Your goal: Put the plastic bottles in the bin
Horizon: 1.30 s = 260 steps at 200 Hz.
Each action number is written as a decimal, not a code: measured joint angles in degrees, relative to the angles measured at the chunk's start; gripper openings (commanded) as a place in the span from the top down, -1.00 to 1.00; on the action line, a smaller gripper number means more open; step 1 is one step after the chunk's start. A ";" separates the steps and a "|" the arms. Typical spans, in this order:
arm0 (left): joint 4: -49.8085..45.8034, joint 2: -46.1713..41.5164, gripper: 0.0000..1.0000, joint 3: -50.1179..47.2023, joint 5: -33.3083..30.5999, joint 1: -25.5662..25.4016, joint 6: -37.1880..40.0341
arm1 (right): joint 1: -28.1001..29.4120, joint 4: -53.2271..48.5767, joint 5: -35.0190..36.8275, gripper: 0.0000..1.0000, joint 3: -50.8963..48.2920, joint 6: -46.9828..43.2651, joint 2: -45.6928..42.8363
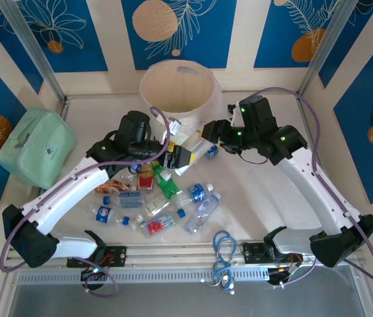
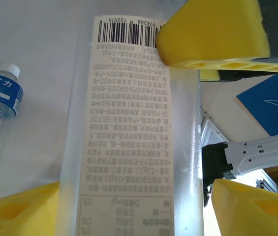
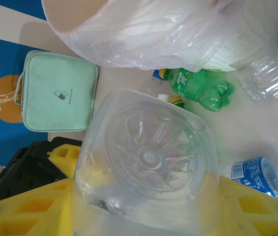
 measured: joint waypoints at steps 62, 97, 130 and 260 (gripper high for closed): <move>-0.26 0.15 -0.24 0.00 -0.07 0.00 1.03 | 0.11 -0.15 0.07 0.34 0.33 0.00 0.15; -0.22 0.15 -0.21 0.00 -0.42 0.00 1.07 | 0.11 -0.13 0.11 0.15 0.33 0.00 0.15; 0.04 0.04 -0.18 -0.04 -1.33 -0.11 1.05 | -0.50 -0.13 0.24 -0.31 0.33 -0.02 0.13; 1.31 -2.54 -0.18 2.25 -13.79 -0.79 -1.20 | -21.35 -6.29 -1.11 -0.67 -11.50 3.67 -10.49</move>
